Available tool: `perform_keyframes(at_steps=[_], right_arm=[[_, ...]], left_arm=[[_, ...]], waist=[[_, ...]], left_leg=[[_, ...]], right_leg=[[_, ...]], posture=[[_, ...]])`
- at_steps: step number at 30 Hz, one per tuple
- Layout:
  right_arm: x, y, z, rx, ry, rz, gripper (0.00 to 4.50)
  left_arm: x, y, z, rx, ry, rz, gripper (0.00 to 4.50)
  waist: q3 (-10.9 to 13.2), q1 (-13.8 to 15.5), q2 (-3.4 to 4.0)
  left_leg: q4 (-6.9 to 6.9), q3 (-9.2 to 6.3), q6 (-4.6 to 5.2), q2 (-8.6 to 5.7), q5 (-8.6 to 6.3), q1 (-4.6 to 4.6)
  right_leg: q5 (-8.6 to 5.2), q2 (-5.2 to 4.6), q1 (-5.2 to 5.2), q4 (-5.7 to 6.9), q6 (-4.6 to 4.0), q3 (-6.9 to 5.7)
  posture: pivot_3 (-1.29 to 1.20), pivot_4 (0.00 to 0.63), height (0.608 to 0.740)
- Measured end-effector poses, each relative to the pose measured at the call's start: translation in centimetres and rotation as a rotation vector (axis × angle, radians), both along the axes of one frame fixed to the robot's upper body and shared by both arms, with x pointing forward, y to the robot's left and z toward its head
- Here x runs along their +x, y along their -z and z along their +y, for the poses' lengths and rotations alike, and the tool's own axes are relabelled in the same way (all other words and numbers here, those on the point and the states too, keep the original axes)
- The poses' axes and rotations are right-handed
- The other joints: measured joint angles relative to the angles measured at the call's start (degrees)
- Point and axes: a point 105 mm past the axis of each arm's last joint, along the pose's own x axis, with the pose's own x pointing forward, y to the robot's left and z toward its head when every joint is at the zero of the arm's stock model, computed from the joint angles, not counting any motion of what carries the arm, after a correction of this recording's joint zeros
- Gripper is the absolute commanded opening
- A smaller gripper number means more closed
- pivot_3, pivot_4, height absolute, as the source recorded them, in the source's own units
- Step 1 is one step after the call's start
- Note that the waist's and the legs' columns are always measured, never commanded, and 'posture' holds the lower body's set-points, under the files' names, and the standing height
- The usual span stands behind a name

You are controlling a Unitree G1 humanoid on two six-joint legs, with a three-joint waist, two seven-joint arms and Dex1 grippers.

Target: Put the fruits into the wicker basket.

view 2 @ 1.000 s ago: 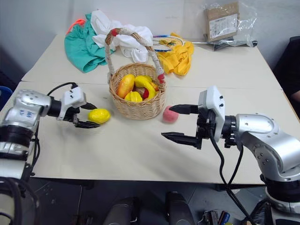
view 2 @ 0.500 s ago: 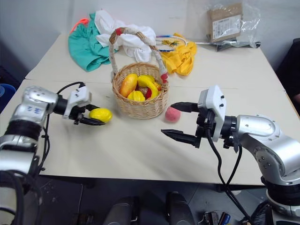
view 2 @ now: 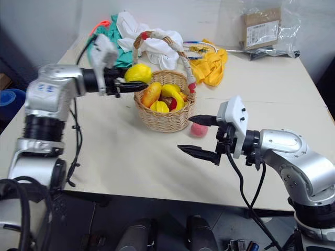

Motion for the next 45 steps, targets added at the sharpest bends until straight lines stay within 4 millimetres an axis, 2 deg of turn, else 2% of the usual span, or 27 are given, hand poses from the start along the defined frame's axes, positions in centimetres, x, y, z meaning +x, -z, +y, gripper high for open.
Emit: perform_keyframes(at_steps=[4,6,9,13,17,19,21,24,27,32,36,39,45], right_arm=[[0.5,0.1,-0.1,0.006,0.024,-0.001,4.50],[0.7,0.1,-0.2,0.012,0.029,0.003,4.50],[0.7,0.2,-0.2,0.012,0.038,0.004,4.50],[0.9,0.9,-1.4,0.009,0.099,0.028,4.50],[1.0,2.3,-5.0,-0.015,0.252,0.075,4.50],[1.0,2.6,-6.6,-0.004,0.314,0.089,4.50],[1.3,3.3,-8.1,0.000,0.379,0.109,4.50],[2.5,4.6,-9.3,0.002,0.453,0.129,4.50],[4.4,5.5,-8.2,0.033,0.449,0.142,4.50],[9.8,6.9,-5.2,0.036,0.465,0.134,4.50],[12.8,7.8,-3.5,0.066,0.479,0.141,4.50],[13.5,7.7,-2.3,0.096,0.439,0.144,4.50],[13.1,8.6,-0.8,0.117,0.368,0.189,4.50]], left_arm=[[1.5,2.1,0.3,-0.002,-0.065,0.038,3.73],[1.6,2.2,0.5,-0.012,-0.069,0.039,4.38],[0.8,1.5,0.8,-0.024,-0.028,0.011,4.48],[-4.0,0.0,2.5,-0.102,0.140,0.002,4.48],[-11.4,-2.5,5.5,-0.141,0.303,0.021,4.48],[-14.1,-2.9,6.7,-0.109,0.340,0.031,4.48],[-15.5,-2.2,7.7,-0.075,0.333,0.071,4.48],[-15.8,-0.8,8.8,-0.074,0.273,0.124,4.48],[-15.8,-0.8,8.6,-0.065,0.254,0.099,4.48],[-15.1,-0.1,7.0,-0.071,0.265,0.060,4.48],[-14.8,0.2,6.4,-0.063,0.246,0.055,4.48],[-15.0,0.2,5.7,-0.049,0.257,0.045,4.48],[-14.7,-0.2,5.6,-0.056,0.228,0.021,4.48]], waist=[[0.0,-1.0,-0.02],[0.0,-1.2,-0.03],[0.0,-1.3,-0.03],[0.0,-1.5,-0.02],[0.0,-1.4,-0.02],[0.0,-1.4,-0.02],[0.0,-1.3,-0.02],[0.0,-1.3,-0.03],[0.0,-1.5,-0.14],[0.0,-2.5,-0.14],[0.0,-2.8,-0.15],[0.0,-2.8,-0.15],[0.0,-2.8,-0.15]], left_leg=[[-0.06,0.26,-0.12,0.08,0.07,-0.01],[-0.07,0.26,-0.13,0.09,0.07,-0.02],[-0.08,0.31,-0.15,0.10,0.06,-0.01],[-0.11,0.34,-0.24,0.18,0.06,-0.01],[-0.11,0.35,-0.25,0.15,0.06,0.03],[-0.09,0.40,-0.24,0.10,0.05,0.17],[-0.09,0.43,0.00,0.08,-0.09,0.49],[-0.15,0.39,0.16,0.11,-0.29,1.18],[-0.15,0.42,0.15,0.12,-0.30,1.16],[-0.17,0.50,0.07,0.14,-0.29,1.06],[-0.20,0.54,-0.30,0.20,-0.08,0.92],[-0.22,0.55,-0.29,0.21,-0.10,0.91],[-0.22,0.54,-0.08,0.21,-0.23,0.95]], right_leg=[[0.01,0.05,-0.18,0.00,0.02,0.20],[0.01,0.06,-0.21,0.01,0.02,0.21],[0.01,0.03,-0.21,0.02,0.02,0.30],[0.01,-0.22,-0.25,0.04,0.01,0.52],[0.01,-0.27,-0.21,0.00,0.01,1.00],[0.01,-0.29,-0.12,-0.18,0.01,1.07],[0.01,-0.28,0.14,-0.19,0.01,1.09],[-0.02,-0.23,0.82,-0.32,-0.04,1.07],[0.01,-0.23,0.76,-0.26,-0.05,1.17],[0.00,-0.17,0.58,-0.16,-0.07,1.24],[-0.01,-0.11,0.46,-0.19,-0.07,1.27],[0.01,-0.12,0.49,-0.14,-0.05,1.28],[0.01,-0.16,0.49,-0.18,-0.05,1.28]], posture=[[0.00,0.150,0.740],[0.00,0.150,0.740],[0.00,0.150,0.740],[0.00,0.150,0.740],[0.00,0.150,0.740],[0.00,0.150,0.740],[0.00,0.150,0.740],[0.00,0.150,0.740],[0.00,0.150,0.740],[0.00,0.150,0.740],[0.00,0.150,0.740],[0.00,0.150,0.740],[0.00,0.150,0.740]])
